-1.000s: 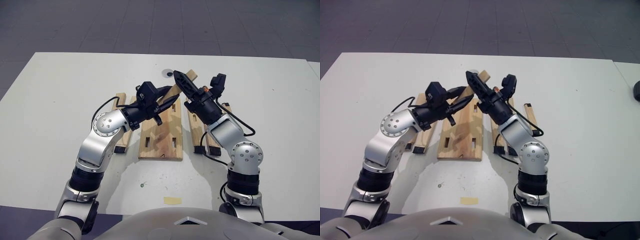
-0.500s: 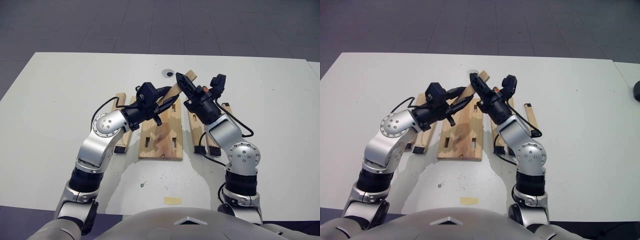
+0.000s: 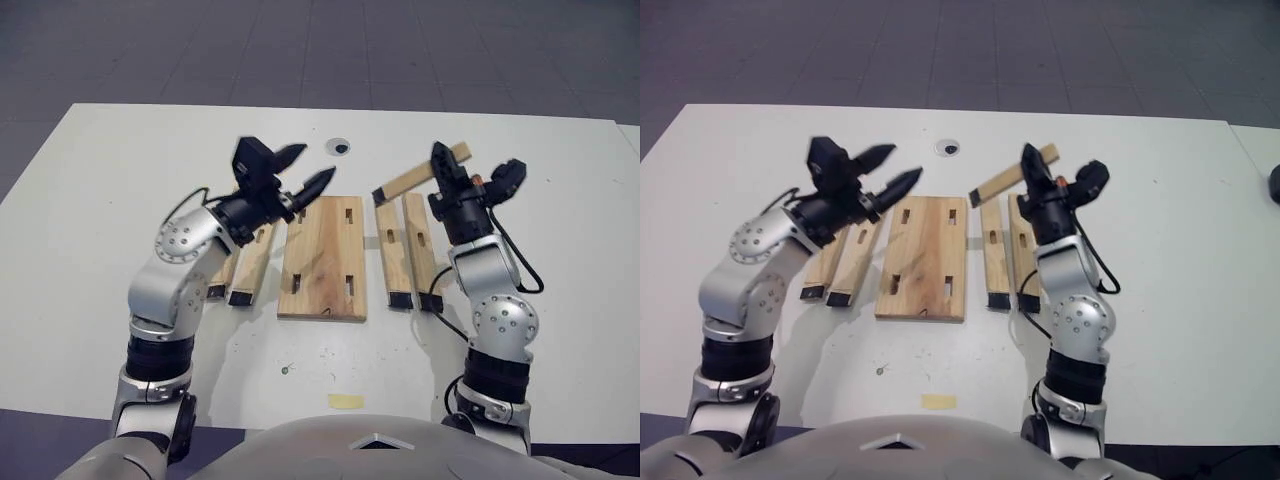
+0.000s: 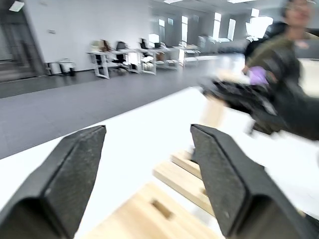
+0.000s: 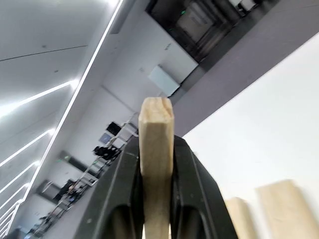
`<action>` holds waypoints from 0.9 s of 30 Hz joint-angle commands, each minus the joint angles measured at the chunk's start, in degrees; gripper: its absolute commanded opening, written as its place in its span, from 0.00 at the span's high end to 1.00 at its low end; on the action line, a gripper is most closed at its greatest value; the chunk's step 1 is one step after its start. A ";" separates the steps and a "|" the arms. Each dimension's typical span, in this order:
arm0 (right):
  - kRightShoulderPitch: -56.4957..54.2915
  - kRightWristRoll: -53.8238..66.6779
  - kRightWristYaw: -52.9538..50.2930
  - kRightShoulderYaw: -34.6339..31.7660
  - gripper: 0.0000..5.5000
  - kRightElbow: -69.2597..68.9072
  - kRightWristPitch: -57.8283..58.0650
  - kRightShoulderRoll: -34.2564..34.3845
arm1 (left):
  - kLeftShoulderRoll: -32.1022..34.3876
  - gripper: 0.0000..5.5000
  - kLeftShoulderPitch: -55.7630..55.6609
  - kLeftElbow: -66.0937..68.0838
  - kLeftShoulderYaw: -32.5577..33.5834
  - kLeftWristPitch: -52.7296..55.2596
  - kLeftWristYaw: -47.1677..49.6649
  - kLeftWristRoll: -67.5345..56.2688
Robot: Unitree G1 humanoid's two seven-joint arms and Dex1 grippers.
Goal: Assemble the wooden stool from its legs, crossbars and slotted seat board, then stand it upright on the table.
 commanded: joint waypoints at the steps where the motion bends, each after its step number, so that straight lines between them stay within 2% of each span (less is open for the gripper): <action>1: 3.08 -5.32 -2.68 1.12 0.93 -0.40 -1.69 1.47 | -1.16 0.29 -1.34 4.04 3.08 2.00 6.71 1.76; 10: 3.49 -11.91 -2.86 4.45 0.93 2.22 -3.33 3.47 | -2.15 0.02 0.35 4.40 0.51 1.39 9.25 4.24; 27: 4.21 -23.91 0.49 9.13 0.93 3.67 -2.27 -0.37 | -1.48 0.02 1.48 6.24 -2.46 -2.08 8.03 9.71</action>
